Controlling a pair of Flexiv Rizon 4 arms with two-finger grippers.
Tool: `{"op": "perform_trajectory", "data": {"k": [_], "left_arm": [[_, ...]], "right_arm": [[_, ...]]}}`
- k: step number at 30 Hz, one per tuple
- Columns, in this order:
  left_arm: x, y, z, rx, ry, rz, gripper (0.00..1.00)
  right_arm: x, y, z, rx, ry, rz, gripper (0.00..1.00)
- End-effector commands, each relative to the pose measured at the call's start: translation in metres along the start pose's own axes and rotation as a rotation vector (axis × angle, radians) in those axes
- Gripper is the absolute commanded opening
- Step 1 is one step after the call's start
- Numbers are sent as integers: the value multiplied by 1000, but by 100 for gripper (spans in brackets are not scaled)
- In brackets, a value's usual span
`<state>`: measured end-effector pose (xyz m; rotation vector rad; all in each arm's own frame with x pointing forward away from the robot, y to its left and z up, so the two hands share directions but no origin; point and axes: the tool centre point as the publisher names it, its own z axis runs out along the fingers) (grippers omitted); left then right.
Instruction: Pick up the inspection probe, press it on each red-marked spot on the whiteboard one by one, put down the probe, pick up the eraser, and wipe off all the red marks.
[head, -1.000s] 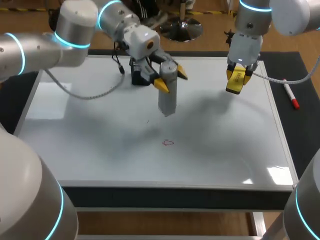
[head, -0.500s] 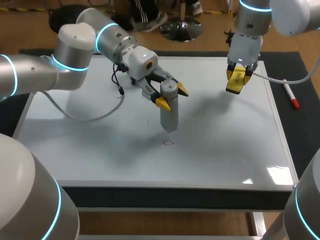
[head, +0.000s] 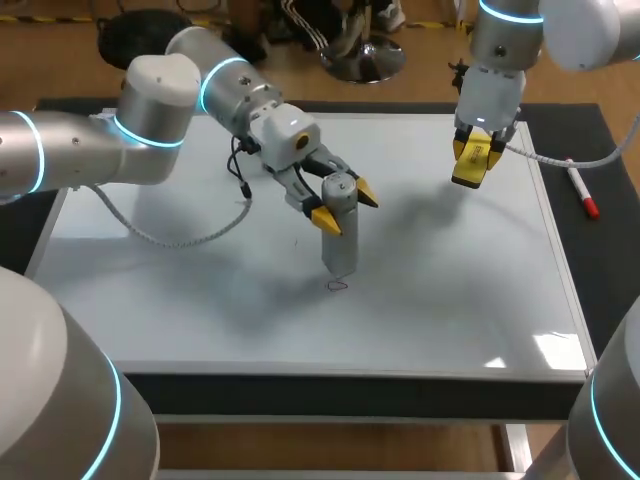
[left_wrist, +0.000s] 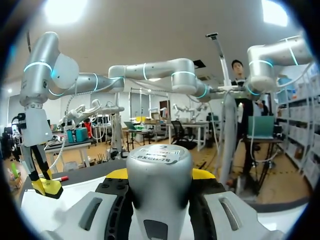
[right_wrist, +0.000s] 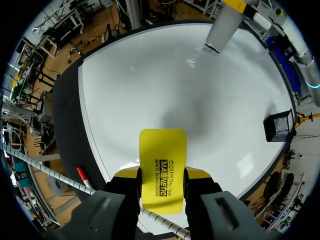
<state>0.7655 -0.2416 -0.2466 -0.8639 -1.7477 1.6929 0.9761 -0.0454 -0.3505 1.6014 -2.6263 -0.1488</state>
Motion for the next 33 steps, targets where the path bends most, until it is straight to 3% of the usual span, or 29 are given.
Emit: {"op": "perform_trajectory", "data": {"k": [1,26,33], "left_arm": [[0,4,3,9,6,-7,0],[8,30,3,12,-1,-41,0],[9,33,0,-45,10,-64,0]], "right_arm": [[0,-1,-1,2,3,-2,0],[0,-1,-1,2,3,-2,0],[0,-1,-1,2,3,-2,0]]}}
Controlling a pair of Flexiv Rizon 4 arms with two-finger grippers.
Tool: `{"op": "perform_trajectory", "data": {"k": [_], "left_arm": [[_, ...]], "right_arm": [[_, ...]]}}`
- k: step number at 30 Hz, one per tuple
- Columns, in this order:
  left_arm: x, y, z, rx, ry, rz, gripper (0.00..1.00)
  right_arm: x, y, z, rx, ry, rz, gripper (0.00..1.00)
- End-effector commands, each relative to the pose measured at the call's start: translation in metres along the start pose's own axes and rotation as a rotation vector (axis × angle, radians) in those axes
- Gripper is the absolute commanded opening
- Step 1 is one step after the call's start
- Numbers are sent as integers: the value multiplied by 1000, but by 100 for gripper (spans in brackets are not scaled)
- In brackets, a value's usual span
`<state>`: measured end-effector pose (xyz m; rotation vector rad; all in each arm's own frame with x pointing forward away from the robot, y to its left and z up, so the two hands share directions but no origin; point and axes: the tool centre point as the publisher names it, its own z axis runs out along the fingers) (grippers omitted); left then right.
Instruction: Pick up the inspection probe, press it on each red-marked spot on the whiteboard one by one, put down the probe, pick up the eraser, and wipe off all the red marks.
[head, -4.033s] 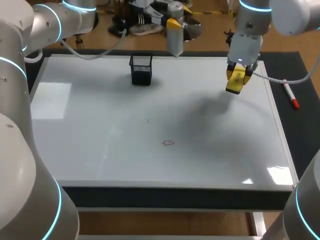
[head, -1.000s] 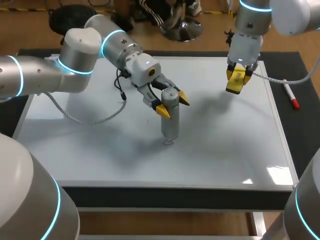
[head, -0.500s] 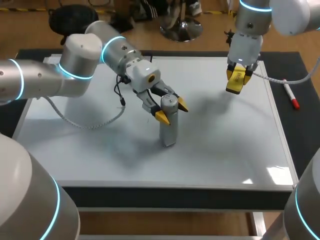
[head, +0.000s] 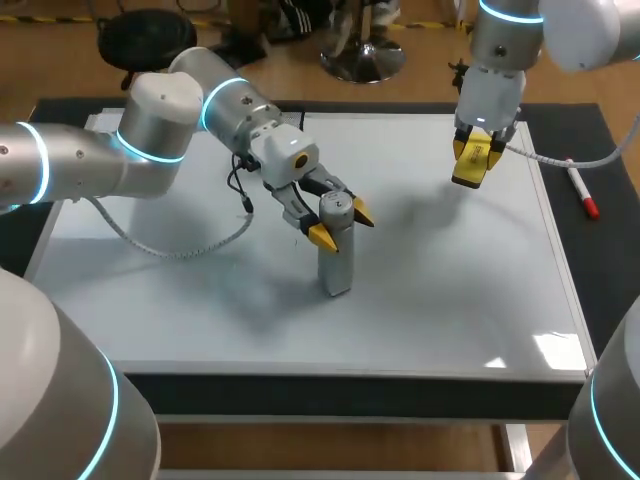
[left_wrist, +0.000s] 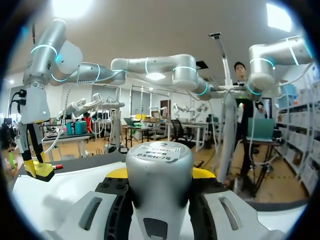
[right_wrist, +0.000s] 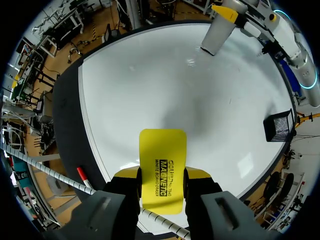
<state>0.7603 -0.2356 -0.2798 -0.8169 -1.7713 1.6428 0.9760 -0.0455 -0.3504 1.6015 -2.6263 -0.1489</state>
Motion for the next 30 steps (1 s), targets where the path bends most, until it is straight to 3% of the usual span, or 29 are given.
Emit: {"op": "perform_trajectory", "data": {"k": [1,24,30], "left_arm": [[0,0,-2,-33,8,-10,0],[-1,2,-2,-53,17,-29,0],[-2,-5,-11,-59,15,-23,0]], "right_arm": [[0,-1,-1,2,3,-2,0],[0,-1,-1,2,3,-2,0],[0,-1,-1,2,3,-2,0]]}}
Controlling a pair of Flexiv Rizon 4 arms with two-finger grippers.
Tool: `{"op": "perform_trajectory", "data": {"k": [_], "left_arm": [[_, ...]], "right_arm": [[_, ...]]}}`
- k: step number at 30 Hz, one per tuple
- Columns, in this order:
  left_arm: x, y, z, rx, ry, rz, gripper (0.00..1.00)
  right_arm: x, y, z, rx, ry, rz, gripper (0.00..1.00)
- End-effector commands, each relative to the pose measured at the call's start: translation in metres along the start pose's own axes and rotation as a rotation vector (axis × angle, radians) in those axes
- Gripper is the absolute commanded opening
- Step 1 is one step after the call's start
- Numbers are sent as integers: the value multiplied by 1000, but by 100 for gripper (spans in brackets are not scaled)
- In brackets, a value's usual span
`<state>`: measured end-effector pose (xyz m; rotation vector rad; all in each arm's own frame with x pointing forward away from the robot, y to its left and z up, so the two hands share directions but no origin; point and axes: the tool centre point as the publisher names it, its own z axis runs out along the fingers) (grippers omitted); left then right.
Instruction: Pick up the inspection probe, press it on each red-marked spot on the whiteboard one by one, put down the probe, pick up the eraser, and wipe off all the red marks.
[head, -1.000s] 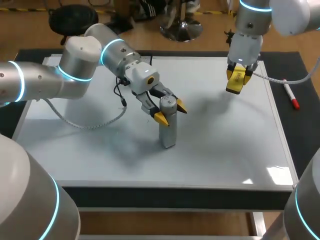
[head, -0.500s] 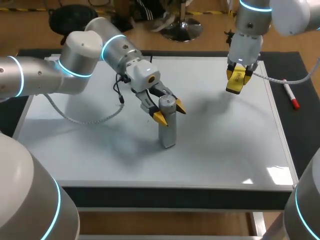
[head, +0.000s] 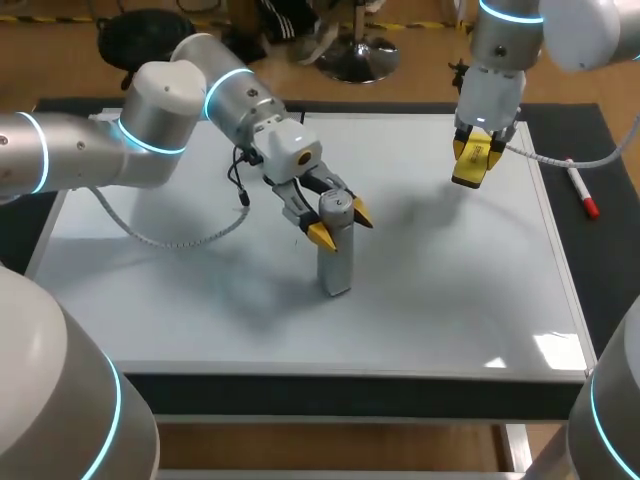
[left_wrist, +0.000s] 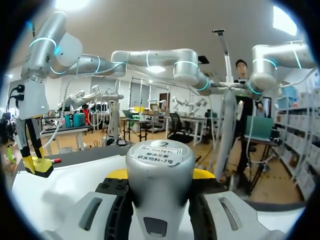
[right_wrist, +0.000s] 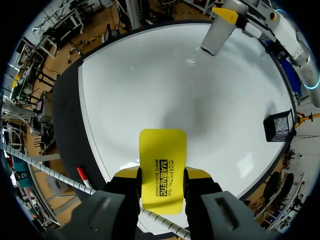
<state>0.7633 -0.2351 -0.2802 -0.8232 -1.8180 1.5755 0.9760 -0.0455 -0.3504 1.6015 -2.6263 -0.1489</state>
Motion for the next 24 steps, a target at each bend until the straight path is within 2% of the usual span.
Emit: {"op": "perform_trajectory", "data": {"k": [1,10,14,19,24], "left_arm": [[0,-8,-11,-11,0,3,0],[2,-21,-46,-41,-30,24,0],[1,-21,-64,-60,-37,27,0],[0,-33,-81,-78,-57,38,0],[2,-33,-94,-86,-77,44,0]], "right_arm": [[0,-1,-1,2,3,-2,0],[0,-1,-1,2,3,-2,0],[0,-1,-1,2,3,-2,0],[0,-1,-1,2,3,-2,0],[0,-1,-1,2,3,-2,0]]}}
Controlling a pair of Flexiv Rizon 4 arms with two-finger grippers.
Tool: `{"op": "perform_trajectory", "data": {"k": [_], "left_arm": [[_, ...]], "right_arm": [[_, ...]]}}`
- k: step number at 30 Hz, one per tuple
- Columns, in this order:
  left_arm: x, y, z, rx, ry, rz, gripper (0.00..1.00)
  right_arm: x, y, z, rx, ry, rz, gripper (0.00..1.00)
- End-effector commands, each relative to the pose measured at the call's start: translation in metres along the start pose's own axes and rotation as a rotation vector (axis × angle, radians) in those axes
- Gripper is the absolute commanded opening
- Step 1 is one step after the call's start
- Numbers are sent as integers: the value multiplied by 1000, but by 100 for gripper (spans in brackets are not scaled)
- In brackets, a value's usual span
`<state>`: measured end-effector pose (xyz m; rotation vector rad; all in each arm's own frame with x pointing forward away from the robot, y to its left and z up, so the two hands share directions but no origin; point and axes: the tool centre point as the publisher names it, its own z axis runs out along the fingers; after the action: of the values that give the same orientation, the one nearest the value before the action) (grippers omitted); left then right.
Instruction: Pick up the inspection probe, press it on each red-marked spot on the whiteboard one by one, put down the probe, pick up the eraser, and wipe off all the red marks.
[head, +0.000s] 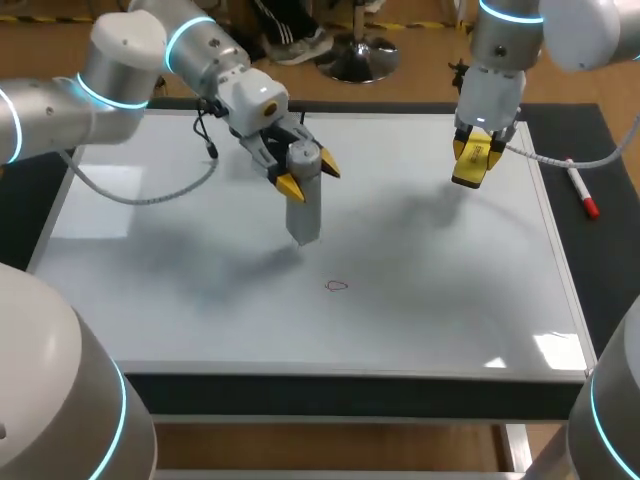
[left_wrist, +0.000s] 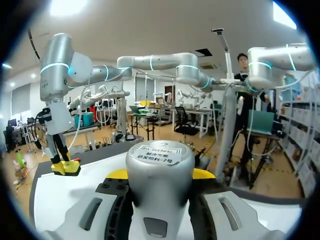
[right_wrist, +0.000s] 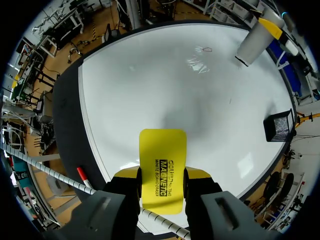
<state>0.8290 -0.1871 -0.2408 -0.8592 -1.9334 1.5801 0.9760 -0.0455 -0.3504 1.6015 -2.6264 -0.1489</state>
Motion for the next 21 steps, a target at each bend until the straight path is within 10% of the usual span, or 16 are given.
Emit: {"op": "perform_trajectory", "data": {"k": [1,21], "left_arm": [[5,-2,-11,-9,-14,0,0],[25,5,-64,-37,-126,-29,0]], "right_arm": [[0,-1,-1,2,3,-2,0],[0,-1,-1,2,3,-2,0]]}}
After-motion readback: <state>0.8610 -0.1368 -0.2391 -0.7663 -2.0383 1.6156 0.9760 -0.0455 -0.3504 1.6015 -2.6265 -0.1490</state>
